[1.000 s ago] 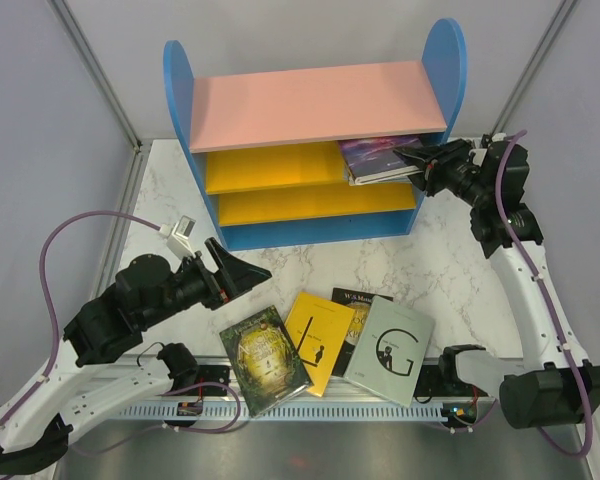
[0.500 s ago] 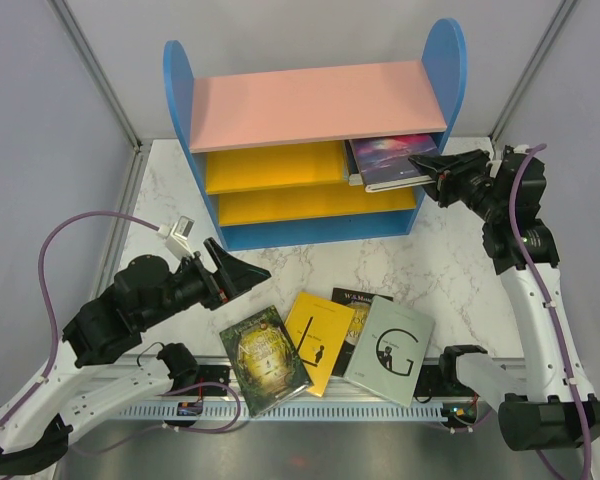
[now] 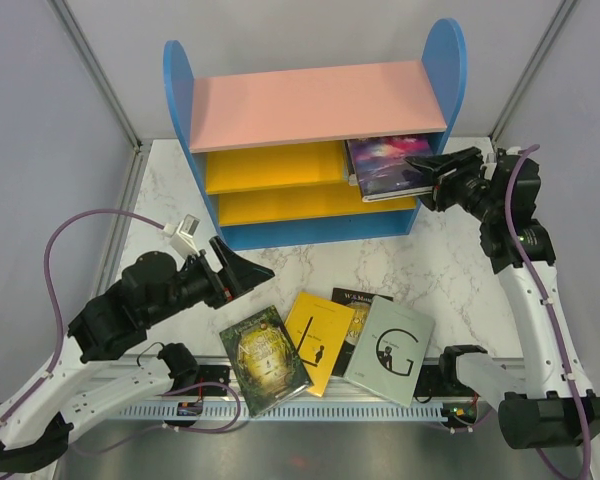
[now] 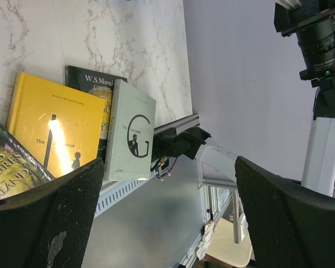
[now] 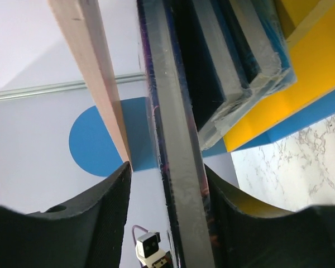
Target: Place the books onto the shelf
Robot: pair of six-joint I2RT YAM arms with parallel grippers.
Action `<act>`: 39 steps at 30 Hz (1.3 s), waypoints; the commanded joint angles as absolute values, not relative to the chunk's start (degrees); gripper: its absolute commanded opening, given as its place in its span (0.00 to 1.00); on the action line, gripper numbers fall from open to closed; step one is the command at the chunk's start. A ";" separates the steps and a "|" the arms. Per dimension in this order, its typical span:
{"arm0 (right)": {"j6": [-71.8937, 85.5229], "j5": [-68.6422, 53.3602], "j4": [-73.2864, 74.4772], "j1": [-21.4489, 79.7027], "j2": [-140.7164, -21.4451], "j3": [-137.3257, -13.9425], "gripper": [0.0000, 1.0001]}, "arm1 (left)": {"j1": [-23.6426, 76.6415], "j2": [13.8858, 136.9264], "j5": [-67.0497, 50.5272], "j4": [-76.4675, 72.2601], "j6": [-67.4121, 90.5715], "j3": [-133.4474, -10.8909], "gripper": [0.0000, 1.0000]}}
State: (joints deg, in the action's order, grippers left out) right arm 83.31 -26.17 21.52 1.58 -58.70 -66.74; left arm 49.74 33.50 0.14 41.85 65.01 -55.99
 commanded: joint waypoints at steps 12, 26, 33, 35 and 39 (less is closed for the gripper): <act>83.14 -33.66 21.71 1.32 -54.49 -63.99 0.61 | 49.48 34.54 1.23 40.34 63.54 -56.34 1.00; 82.53 -36.65 23.73 1.32 -51.77 -61.70 0.23 | 49.57 35.59 0.79 39.55 63.72 -56.07 1.00; 82.79 -35.42 23.64 1.32 -52.21 -61.78 0.12 | 49.57 36.12 0.62 39.38 63.63 -56.25 1.00; 82.97 -34.63 23.47 1.32 -53.52 -62.57 0.10 | 49.57 36.30 0.62 39.29 63.54 -56.42 1.00; 81.92 -34.45 23.29 1.32 -57.56 -65.73 0.03 | 49.57 36.82 0.62 39.20 63.28 -56.60 1.00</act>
State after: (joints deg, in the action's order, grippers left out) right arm 82.19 -35.81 22.33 1.61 -54.52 -62.50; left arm 49.74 36.14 -0.05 41.43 65.01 -55.88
